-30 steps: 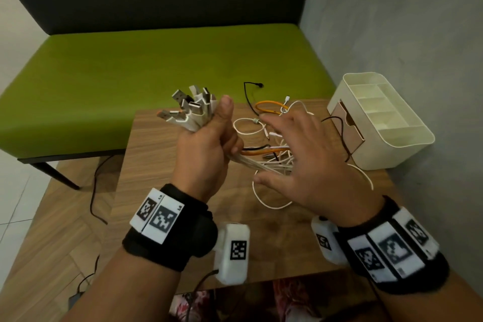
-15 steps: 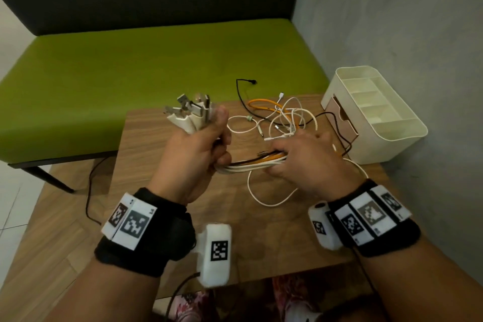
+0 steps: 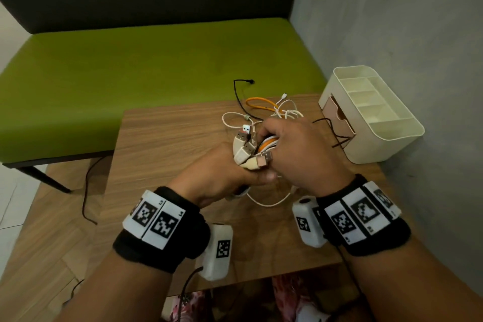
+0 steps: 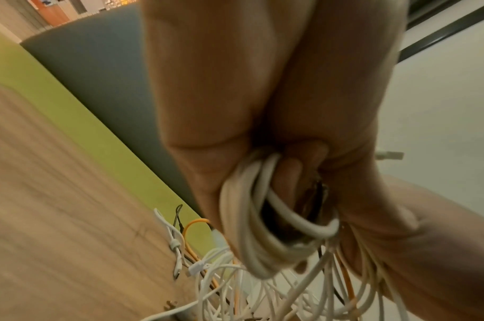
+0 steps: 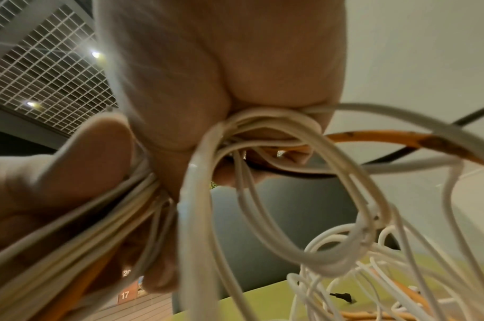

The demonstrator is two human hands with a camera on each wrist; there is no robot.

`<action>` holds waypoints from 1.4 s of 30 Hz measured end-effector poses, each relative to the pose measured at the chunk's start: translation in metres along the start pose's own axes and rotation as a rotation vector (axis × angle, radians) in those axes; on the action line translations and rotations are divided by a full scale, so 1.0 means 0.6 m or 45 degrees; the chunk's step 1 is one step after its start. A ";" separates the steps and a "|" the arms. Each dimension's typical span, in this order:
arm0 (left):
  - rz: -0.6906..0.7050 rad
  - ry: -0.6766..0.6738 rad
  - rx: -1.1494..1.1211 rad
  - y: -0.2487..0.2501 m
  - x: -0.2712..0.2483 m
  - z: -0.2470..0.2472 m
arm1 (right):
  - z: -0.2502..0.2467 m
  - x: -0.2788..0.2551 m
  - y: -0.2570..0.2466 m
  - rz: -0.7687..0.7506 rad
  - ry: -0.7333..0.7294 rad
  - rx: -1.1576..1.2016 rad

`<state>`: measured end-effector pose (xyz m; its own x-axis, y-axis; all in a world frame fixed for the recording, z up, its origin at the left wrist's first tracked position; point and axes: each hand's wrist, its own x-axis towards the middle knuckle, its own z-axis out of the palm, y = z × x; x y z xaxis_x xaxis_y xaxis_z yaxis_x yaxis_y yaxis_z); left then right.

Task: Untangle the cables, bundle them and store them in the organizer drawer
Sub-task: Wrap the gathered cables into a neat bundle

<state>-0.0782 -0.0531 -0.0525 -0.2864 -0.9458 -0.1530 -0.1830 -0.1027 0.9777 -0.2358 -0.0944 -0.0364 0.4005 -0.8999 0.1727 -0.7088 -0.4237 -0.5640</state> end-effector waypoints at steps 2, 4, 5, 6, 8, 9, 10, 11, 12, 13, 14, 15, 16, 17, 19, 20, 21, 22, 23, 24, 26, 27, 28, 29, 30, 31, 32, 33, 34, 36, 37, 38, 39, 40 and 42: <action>0.028 0.024 0.090 0.000 0.002 -0.001 | 0.001 -0.001 -0.003 -0.035 0.024 0.069; 0.074 0.099 0.102 0.005 0.001 -0.002 | 0.000 0.004 0.000 -0.011 0.055 0.150; 0.100 0.140 0.089 0.006 0.000 -0.004 | -0.003 0.008 0.007 0.024 0.063 0.172; 0.130 0.180 0.079 0.009 -0.003 -0.005 | -0.007 0.012 0.016 0.061 0.071 0.163; 0.188 0.236 0.027 0.012 -0.010 -0.009 | -0.018 0.020 0.041 0.140 0.087 0.047; 0.210 0.268 -0.066 0.010 -0.010 -0.013 | -0.023 0.022 0.054 0.183 0.090 -0.028; 0.215 0.294 -0.245 0.009 -0.011 -0.018 | -0.026 0.024 0.067 0.226 0.099 -0.101; 0.202 0.325 -0.491 0.013 -0.010 -0.024 | -0.030 0.025 0.080 0.258 0.123 -0.164; 0.196 0.349 -0.699 0.018 -0.011 -0.032 | -0.035 0.026 0.091 0.303 0.151 -0.201; 0.198 0.377 -0.797 0.022 -0.013 -0.041 | -0.040 0.026 0.102 0.362 0.171 -0.220; 0.183 0.411 -0.780 0.026 -0.014 -0.048 | -0.045 0.024 0.111 0.406 0.179 -0.227; 0.171 0.433 -0.732 0.025 -0.014 -0.052 | -0.048 0.021 0.118 0.420 0.163 -0.219; 0.152 0.441 -0.690 0.023 -0.015 -0.055 | -0.050 0.018 0.116 0.392 0.118 -0.180; 0.124 0.436 -0.676 0.020 -0.014 -0.057 | -0.050 0.015 0.110 0.327 0.057 -0.101; 0.063 0.404 -0.704 0.015 -0.010 -0.055 | -0.047 0.006 0.086 0.174 -0.050 0.103; 0.046 0.395 -0.717 0.014 -0.009 -0.052 | -0.047 0.003 0.074 0.097 -0.071 0.189; 0.033 0.392 -0.730 0.013 -0.007 -0.050 | -0.047 0.000 0.065 0.024 -0.083 0.256; 0.023 0.395 -0.729 0.013 -0.006 -0.048 | -0.051 -0.002 0.056 -0.036 -0.104 0.310; 0.018 0.404 -0.719 0.013 -0.005 -0.047 | -0.056 -0.003 0.046 -0.083 -0.145 0.356; 0.011 0.417 -0.701 0.014 -0.004 -0.045 | -0.061 -0.004 0.039 -0.117 -0.189 0.390; -0.006 0.418 -0.647 0.012 -0.005 -0.045 | -0.066 -0.002 0.035 -0.163 -0.165 0.474; -0.016 0.406 -0.616 0.011 -0.005 -0.045 | -0.067 -0.002 0.036 -0.182 -0.074 0.526; -0.029 0.379 -0.582 0.010 -0.006 -0.044 | -0.068 -0.002 0.036 -0.187 0.038 0.570; -0.046 0.339 -0.549 0.009 -0.007 -0.041 | -0.066 -0.004 0.032 -0.176 0.129 0.586; -0.065 0.281 -0.515 0.008 -0.010 -0.037 | -0.064 -0.006 0.024 -0.163 0.157 0.581; -0.083 0.206 -0.489 0.008 -0.012 -0.031 | -0.058 -0.009 0.015 -0.144 0.104 0.563; -0.093 0.124 -0.476 0.008 -0.016 -0.026 | -0.049 -0.011 0.006 -0.118 -0.015 0.552; -0.090 0.045 -0.479 0.009 -0.019 -0.024 | -0.038 -0.013 0.000 -0.083 -0.137 0.571; -0.074 -0.015 -0.502 0.009 -0.022 -0.025 | -0.026 -0.011 0.002 -0.041 -0.223 0.607; -0.021 -0.067 -0.576 0.010 -0.025 -0.035 | -0.015 -0.004 0.013 0.055 -0.221 0.567; 0.013 -0.076 -0.618 0.010 -0.026 -0.041 | -0.015 0.001 0.022 0.103 -0.203 0.511; 0.053 -0.083 -0.662 0.008 -0.026 -0.044 | -0.015 0.004 0.030 0.136 -0.201 0.467; 0.097 -0.088 -0.711 0.007 -0.026 -0.047 | -0.016 0.007 0.037 0.161 -0.205 0.418; 0.138 -0.092 -0.771 0.006 -0.024 -0.048 | -0.019 0.009 0.040 0.170 -0.201 0.366; 0.196 -0.095 -0.917 0.008 -0.023 -0.050 | -0.020 0.012 0.047 0.164 -0.143 0.227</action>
<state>-0.0471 -0.0497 -0.0415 -0.3269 -0.9450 0.0090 0.5194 -0.1717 0.8371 -0.2604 -0.1139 -0.0413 0.3829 -0.9238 0.0049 -0.6486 -0.2726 -0.7106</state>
